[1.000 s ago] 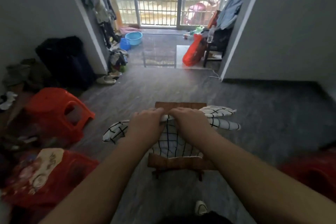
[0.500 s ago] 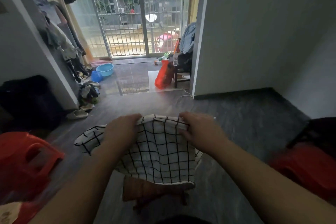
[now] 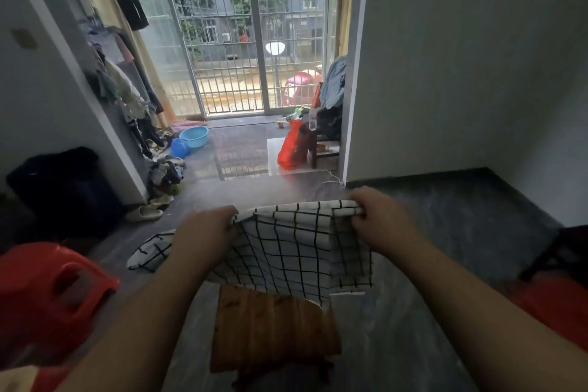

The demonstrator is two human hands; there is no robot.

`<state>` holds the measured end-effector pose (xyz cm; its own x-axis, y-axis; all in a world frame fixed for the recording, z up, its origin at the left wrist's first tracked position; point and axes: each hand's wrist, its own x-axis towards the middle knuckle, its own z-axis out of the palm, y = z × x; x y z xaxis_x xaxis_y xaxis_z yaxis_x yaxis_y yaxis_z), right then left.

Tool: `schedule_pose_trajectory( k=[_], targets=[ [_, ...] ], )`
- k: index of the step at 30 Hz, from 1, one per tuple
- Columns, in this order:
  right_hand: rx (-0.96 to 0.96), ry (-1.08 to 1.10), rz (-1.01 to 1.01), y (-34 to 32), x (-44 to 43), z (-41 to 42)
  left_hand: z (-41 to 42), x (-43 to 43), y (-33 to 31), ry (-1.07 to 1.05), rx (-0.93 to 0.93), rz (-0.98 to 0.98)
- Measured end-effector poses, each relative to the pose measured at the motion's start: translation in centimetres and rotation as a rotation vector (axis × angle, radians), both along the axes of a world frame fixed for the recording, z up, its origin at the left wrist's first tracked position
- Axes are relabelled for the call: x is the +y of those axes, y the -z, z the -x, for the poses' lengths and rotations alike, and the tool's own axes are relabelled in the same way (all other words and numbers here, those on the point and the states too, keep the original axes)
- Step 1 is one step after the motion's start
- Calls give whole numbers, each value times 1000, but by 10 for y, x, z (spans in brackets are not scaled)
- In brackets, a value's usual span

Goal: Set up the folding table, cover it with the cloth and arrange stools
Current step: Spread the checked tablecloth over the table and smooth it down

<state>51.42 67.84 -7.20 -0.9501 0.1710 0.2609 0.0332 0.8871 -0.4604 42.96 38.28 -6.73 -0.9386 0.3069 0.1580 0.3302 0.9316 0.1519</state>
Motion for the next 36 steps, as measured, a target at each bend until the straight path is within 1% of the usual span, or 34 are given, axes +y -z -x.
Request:
schedule_pose_trajectory(
  k=[3,5,7,10,13,18,21,25,30,33,36],
  targets=[
    [-8,-42,-7,-5,-7,8,-2,1,-3,-57,-101,45],
    [-21,-62,-9,-10,-14,15,-6,4,-8,-41,-155,73],
    [-20,-88,-20,-13,-22,21,-13,9,-15,29,-225,-18],
    [15,-136,-8,-13,-33,25,-17,24,-17,218,-324,-293],
    [39,-167,-13,-13,-44,29,-17,38,-14,327,-250,-457],
    [80,-189,-17,-20,-55,26,-20,56,-14,366,-159,-536],
    [119,-190,-9,-22,-55,26,-18,56,-15,377,-172,-593],
    [130,-228,-5,-24,-57,26,-14,54,-25,409,-263,-603],
    [143,-225,74,-25,-61,26,-13,44,-35,438,-470,-773],
    [154,-215,128,-26,-66,26,-16,38,-35,442,-527,-849],
    [175,-215,139,-29,-73,26,-17,33,-34,447,-583,-915]
  ],
)
